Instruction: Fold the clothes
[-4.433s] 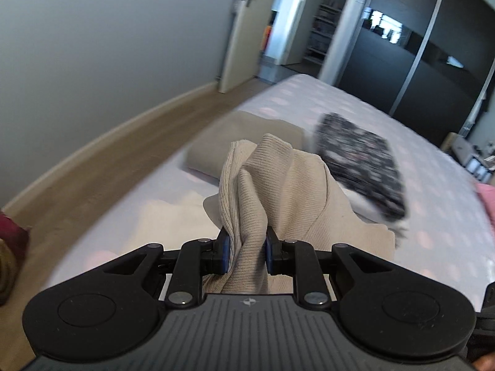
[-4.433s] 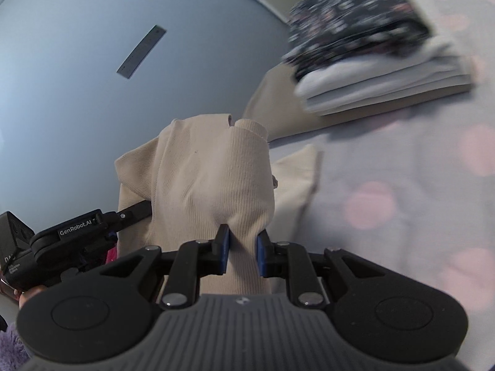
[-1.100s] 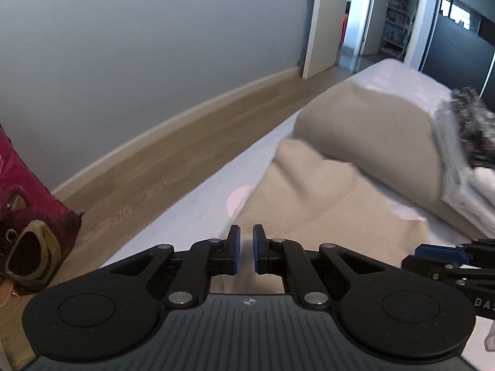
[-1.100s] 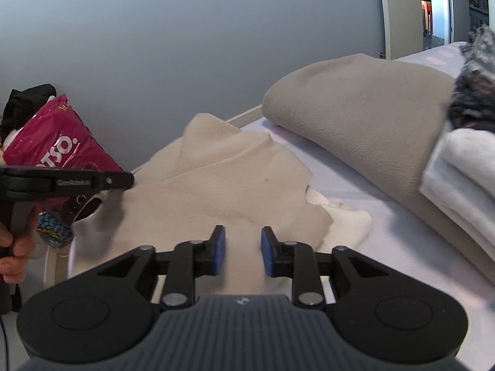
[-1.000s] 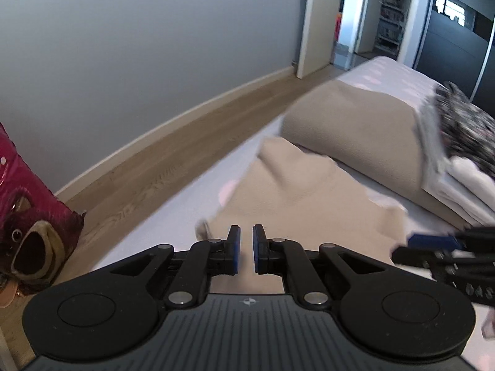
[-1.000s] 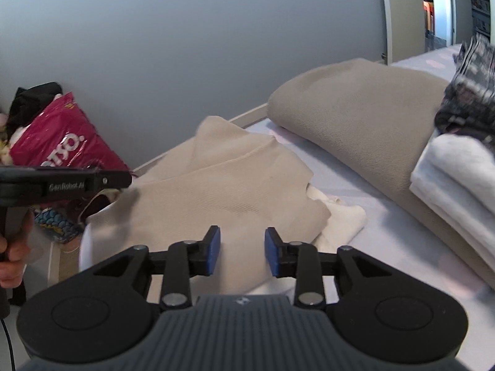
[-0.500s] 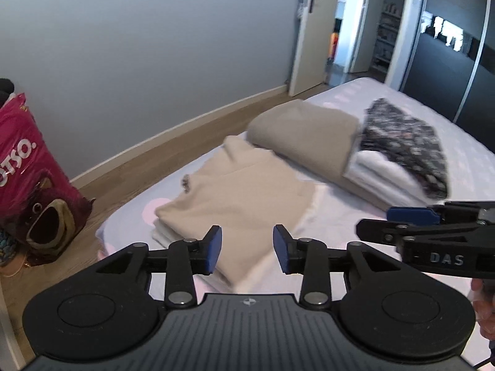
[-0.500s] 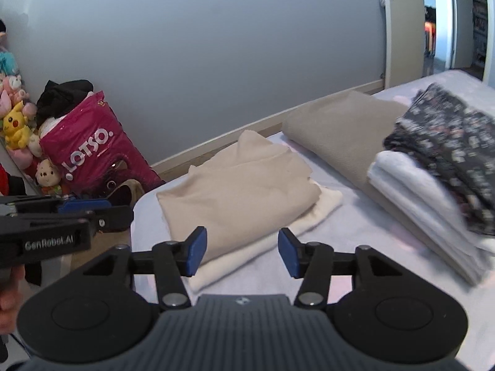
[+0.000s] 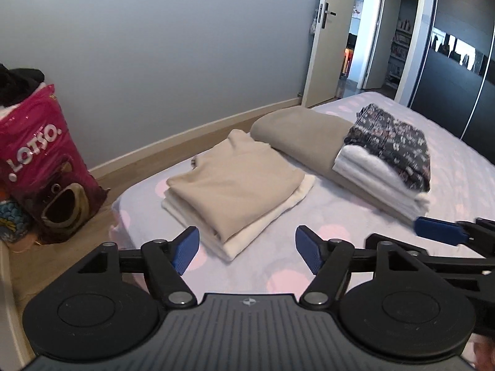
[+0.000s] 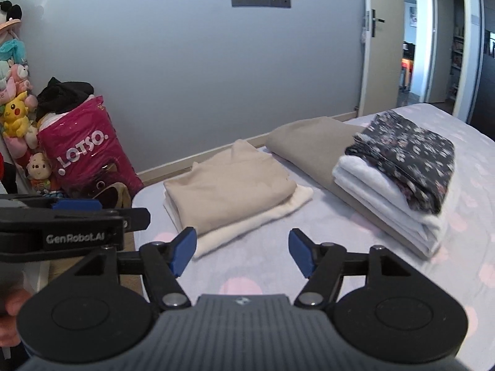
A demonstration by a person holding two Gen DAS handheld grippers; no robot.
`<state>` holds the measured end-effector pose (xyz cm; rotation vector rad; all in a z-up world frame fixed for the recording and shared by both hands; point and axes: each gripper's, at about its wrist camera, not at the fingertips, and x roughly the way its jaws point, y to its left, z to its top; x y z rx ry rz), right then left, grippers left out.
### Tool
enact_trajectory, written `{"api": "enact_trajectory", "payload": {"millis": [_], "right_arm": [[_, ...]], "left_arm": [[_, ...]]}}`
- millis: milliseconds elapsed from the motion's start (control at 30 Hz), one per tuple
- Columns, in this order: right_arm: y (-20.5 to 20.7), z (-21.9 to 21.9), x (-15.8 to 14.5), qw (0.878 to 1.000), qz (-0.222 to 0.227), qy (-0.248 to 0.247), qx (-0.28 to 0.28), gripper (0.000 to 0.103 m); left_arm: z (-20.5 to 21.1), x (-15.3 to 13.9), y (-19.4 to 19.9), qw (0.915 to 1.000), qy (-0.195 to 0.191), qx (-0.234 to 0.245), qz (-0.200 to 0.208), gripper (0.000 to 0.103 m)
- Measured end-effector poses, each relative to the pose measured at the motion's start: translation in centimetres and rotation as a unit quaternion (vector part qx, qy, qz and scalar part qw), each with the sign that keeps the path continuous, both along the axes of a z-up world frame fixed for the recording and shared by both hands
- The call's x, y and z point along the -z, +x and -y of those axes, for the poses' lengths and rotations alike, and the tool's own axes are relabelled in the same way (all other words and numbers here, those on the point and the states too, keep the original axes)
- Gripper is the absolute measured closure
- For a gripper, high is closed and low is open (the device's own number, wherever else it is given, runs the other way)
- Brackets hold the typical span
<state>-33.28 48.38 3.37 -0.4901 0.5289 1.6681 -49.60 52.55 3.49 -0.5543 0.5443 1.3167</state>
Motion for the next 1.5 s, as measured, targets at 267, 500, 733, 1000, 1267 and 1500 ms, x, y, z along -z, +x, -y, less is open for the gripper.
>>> {"api": "enact_trajectory", "payload": {"millis": [267, 500, 733, 1000, 1267, 1500], "right_arm": [[0.6, 3.3, 0.9, 0.999, -0.014, 0.001, 0.041, 0.033], [0.7, 4.4, 0.7, 0.999, -0.019, 0.006, 0.05, 0.033], [0.6, 5.2, 0.3, 0.998, -0.014, 0.014, 0.052, 0.033], [1.1, 5.9, 0.2, 0.998, -0.026, 0.018, 0.056, 0.032], [1.4, 6.7, 0.0, 0.998, -0.021, 0.025, 0.059, 0.028], [1.6, 7.4, -0.3, 0.997, -0.019, 0.031, 0.062, 0.028]], "left_arm": [[2.4, 1.1, 1.1, 0.9998, -0.013, 0.011, -0.013, 0.035], [3.6, 1.1, 1.2, 0.9998, -0.011, 0.012, -0.013, 0.035], [4.1, 0.8, 1.1, 0.9998, -0.01, 0.014, -0.005, 0.035], [4.6, 0.5, 1.2, 0.9999, -0.01, 0.013, 0.003, 0.035], [5.6, -0.1, 2.0, 0.9999, 0.003, 0.005, -0.012, 0.035], [6.1, -0.5, 2.3, 0.9998, 0.004, -0.005, -0.019, 0.035]]}}
